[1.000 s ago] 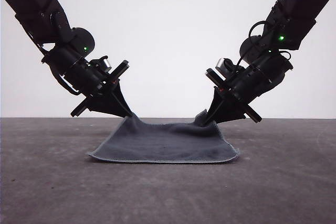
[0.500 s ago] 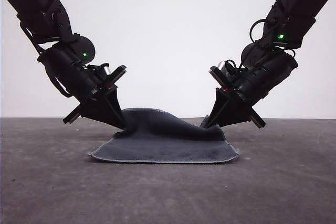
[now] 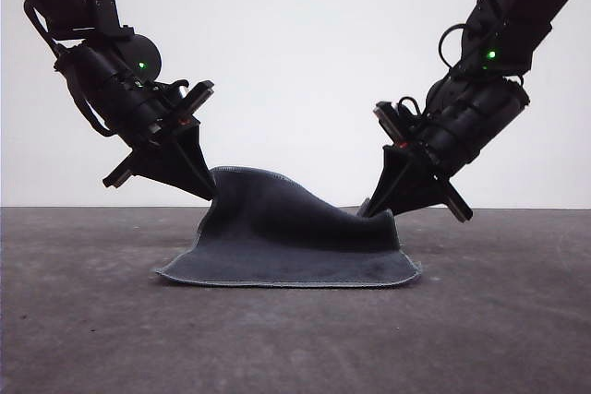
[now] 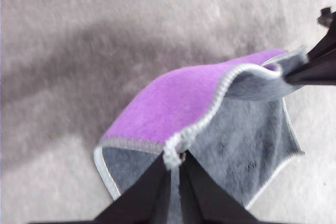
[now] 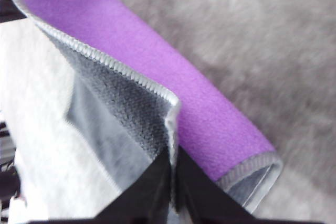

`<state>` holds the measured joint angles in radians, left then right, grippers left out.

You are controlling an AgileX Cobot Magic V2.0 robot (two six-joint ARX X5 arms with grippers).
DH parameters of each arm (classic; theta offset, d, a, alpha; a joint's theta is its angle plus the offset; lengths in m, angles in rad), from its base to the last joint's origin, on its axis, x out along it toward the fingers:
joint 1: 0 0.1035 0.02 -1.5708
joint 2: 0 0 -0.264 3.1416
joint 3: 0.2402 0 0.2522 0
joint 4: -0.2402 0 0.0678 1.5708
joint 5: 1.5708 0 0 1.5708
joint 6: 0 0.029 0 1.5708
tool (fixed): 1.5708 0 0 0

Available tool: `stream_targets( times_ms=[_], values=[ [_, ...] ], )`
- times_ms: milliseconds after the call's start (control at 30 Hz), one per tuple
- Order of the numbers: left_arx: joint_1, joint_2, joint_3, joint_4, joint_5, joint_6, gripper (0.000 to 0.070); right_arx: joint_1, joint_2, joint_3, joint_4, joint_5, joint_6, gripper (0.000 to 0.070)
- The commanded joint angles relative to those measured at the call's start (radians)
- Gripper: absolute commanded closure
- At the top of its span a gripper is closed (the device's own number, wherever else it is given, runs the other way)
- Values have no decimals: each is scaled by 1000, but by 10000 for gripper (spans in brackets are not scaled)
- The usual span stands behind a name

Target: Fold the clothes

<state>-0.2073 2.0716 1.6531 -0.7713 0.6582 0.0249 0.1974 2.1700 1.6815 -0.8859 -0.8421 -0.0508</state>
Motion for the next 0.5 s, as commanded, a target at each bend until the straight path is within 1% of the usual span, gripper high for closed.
stream_targets(
  times_ms=[0, 67, 300, 467],
  values=[
    [-3, 3, 25, -16, 7, 32, 688, 4, 18, 37, -36, -6, -51, 700],
    [-3, 2, 25, -38, 7, 36, 688, 4, 18, 55, -91, -6, -74, 700],
    [-3, -2, 25, -121, 7, 68, 688, 5, 18, 60, -203, 23, -141, 700],
    [-3, -5, 25, -158, 8, 84, 688, 5, 18, 60, -251, 24, -171, 700]
  ],
)
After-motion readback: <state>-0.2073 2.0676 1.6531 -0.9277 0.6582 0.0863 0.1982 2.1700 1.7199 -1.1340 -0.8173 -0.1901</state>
